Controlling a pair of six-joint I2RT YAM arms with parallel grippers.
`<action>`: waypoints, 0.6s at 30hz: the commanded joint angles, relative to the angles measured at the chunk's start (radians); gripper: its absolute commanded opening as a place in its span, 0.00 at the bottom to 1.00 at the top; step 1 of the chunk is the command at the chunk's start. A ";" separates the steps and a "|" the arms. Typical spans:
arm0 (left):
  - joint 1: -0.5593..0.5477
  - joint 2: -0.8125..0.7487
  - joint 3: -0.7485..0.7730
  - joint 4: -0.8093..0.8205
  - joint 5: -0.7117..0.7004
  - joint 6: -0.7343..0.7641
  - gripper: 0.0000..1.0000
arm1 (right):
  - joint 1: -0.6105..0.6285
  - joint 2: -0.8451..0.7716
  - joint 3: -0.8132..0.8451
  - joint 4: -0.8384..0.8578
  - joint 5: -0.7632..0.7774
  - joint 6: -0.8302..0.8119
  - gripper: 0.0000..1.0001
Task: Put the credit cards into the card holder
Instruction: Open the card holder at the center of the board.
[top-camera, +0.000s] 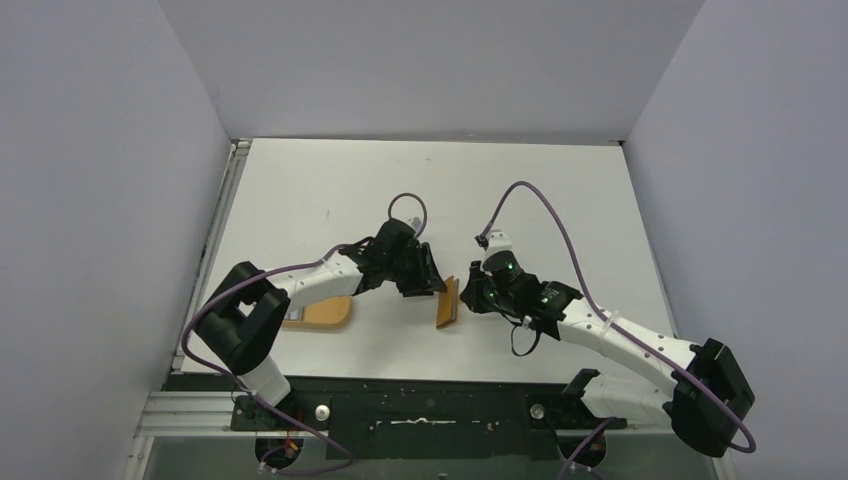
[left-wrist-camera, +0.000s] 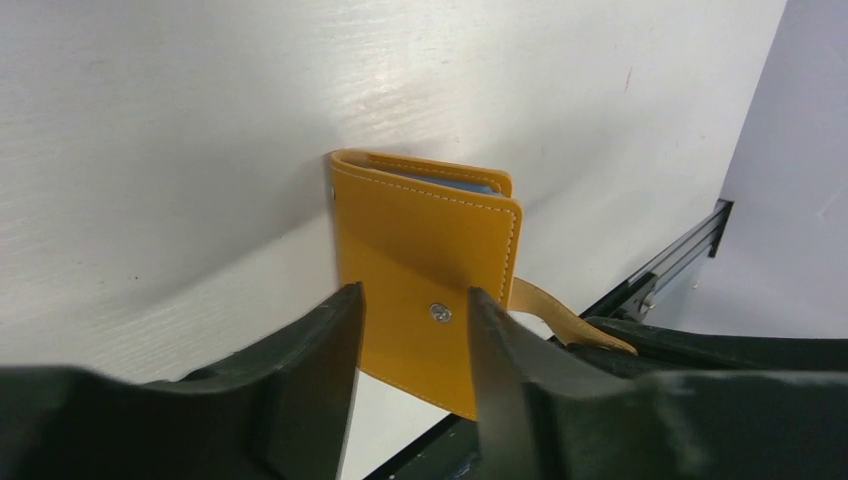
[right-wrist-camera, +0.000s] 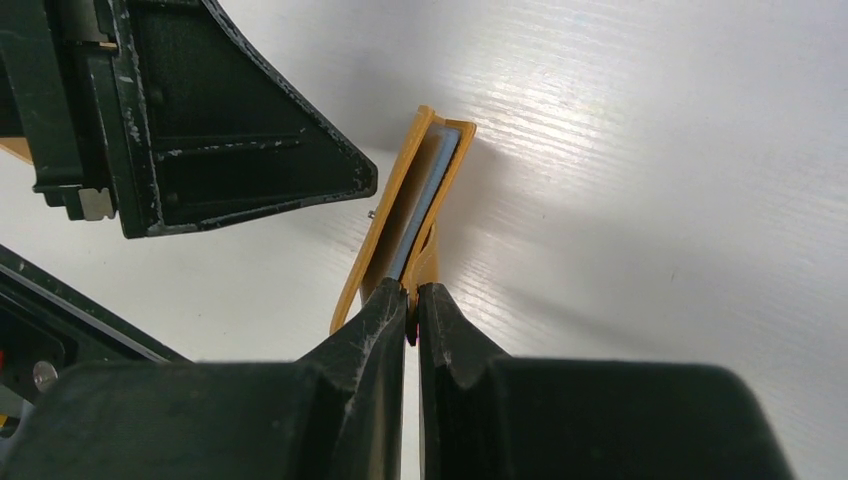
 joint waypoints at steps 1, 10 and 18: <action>-0.001 -0.013 0.025 0.028 -0.010 0.020 0.47 | -0.008 -0.034 0.004 0.052 -0.020 0.000 0.00; -0.006 -0.039 0.044 0.026 -0.007 0.031 0.69 | -0.008 -0.030 0.018 0.058 -0.038 -0.004 0.00; -0.010 -0.036 0.037 0.044 -0.002 0.025 0.73 | -0.008 -0.031 0.014 0.058 -0.039 0.000 0.00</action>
